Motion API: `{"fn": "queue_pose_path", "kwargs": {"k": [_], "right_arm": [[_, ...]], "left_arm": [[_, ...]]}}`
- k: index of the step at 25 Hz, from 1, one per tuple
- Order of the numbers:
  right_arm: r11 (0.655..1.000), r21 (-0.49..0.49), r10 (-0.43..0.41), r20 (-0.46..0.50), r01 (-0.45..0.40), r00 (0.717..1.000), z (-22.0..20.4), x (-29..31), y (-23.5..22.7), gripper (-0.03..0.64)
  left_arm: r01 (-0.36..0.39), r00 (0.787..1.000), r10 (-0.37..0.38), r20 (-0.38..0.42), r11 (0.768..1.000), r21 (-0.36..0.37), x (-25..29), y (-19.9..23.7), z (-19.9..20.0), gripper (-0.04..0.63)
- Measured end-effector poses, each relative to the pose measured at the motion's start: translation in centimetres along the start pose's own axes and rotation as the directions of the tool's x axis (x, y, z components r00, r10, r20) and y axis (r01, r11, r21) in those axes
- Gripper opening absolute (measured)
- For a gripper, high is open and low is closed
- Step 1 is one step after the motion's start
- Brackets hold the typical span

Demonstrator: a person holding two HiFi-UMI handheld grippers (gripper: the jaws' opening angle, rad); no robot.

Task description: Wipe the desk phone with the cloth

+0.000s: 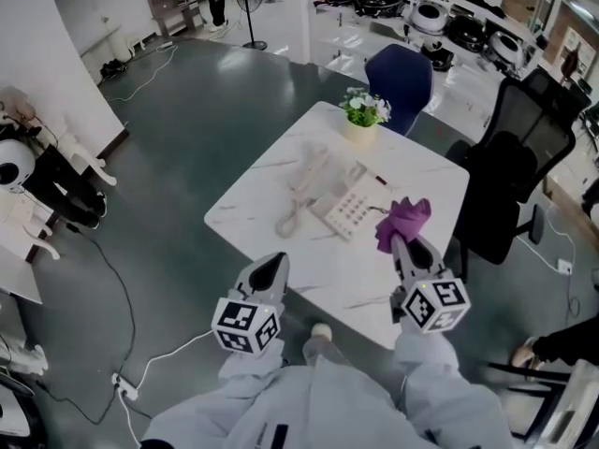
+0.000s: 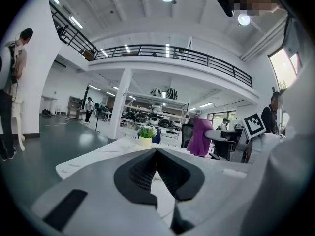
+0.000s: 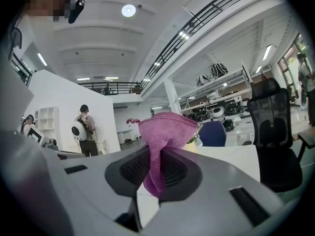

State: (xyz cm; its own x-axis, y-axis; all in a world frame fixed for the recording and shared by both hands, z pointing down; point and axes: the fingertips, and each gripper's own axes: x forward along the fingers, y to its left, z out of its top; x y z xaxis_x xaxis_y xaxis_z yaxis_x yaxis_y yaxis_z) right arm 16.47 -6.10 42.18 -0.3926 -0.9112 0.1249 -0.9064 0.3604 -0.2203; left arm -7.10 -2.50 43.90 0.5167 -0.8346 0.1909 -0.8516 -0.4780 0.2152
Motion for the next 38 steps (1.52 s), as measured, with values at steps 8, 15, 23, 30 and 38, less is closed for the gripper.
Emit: {"fn": "queue_pose_path", "kwargs": {"k": [8, 15, 23, 30, 38], "right_arm": [[1.0, 0.008, -0.011, -0.034, 0.012, 0.999, 0.3, 6.1, -3.1, 0.038], [1.0, -0.004, -0.026, -0.053, 0.026, 0.998, -0.1, 9.3, -4.7, 0.038], [0.99, -0.078, -0.122, -0.093, 0.115, 0.988, -0.7, 12.3, -8.6, 0.038], [0.967, -0.17, -0.212, -0.134, 0.188, 0.968, -1.6, 15.2, -11.9, 0.038], [0.921, -0.303, -0.305, -0.172, 0.244, 0.937, -2.4, 17.4, -14.9, 0.038]], "left_arm": [[0.031, 0.998, -0.032, -0.045, 0.999, -0.033, 6.1, 1.6, -0.5, -0.002], [0.048, 0.995, -0.053, -0.086, 0.998, -0.05, 9.1, 2.4, -1.2, -0.002], [0.094, 0.985, -0.102, -0.137, 0.993, -0.066, 13.4, 3.9, -1.8, -0.002], [0.138, 0.969, -0.157, -0.19, 0.985, -0.106, 17.4, 4.8, -3.3, -0.002], [0.146, 0.958, -0.174, -0.227, 0.98, -0.136, 20.1, 6.0, -4.7, -0.002]]}}
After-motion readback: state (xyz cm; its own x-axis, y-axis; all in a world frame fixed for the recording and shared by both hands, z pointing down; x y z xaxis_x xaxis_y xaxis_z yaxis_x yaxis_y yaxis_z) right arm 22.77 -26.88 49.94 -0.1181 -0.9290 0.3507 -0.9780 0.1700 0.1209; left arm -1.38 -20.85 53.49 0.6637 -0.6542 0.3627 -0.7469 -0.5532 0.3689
